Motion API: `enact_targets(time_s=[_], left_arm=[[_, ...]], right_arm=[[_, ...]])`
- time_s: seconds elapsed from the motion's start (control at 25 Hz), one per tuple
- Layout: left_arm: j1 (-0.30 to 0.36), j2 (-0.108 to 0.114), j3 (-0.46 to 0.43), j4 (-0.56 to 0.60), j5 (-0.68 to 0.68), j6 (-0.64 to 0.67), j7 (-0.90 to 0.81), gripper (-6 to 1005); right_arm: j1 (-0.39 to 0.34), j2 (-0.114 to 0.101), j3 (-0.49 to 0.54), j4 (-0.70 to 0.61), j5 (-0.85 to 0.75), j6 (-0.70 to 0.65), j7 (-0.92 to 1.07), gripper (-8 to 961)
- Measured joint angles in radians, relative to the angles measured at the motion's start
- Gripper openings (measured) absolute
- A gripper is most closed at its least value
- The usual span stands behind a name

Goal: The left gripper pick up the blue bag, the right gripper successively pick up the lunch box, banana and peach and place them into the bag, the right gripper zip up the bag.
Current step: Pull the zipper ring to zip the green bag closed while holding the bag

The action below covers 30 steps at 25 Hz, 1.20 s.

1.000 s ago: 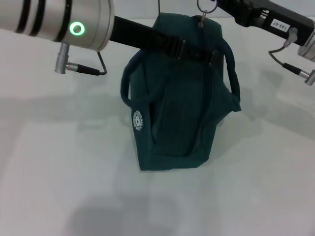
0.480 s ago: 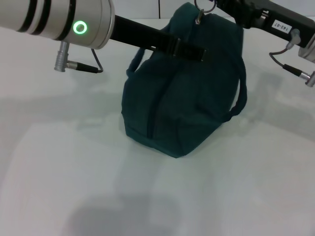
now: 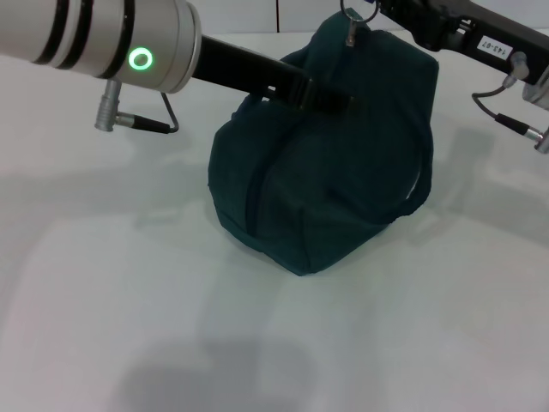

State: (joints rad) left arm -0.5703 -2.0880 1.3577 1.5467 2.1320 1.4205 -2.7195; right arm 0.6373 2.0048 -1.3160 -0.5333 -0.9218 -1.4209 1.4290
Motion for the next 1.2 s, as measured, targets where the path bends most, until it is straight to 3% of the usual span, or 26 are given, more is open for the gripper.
enact_targets(time_s=[0.36, 0.56, 0.92, 1.2], left_arm=[[0.017, 0.003, -0.021, -0.004, -0.034, -0.012, 0.041, 612], [0.017, 0.004, -0.016, -0.008, -0.025, -0.012, 0.054, 375], [0.015, 0.004, -0.015, -0.008, -0.024, -0.008, 0.069, 64], [0.007, 0.004, -0.023, -0.007, -0.034, 0.024, 0.085, 52]], right_arm=[[-0.012, 0.000, 0.000, 0.001, 0.004, -0.002, 0.000, 63], [-0.012, 0.001, 0.000, 0.001, 0.005, -0.002, 0.000, 64], [-0.010, 0.003, 0.005, 0.003, 0.005, -0.001, -0.002, 65], [-0.023, 0.004, 0.055, 0.026, 0.004, 0.007, 0.000, 66]])
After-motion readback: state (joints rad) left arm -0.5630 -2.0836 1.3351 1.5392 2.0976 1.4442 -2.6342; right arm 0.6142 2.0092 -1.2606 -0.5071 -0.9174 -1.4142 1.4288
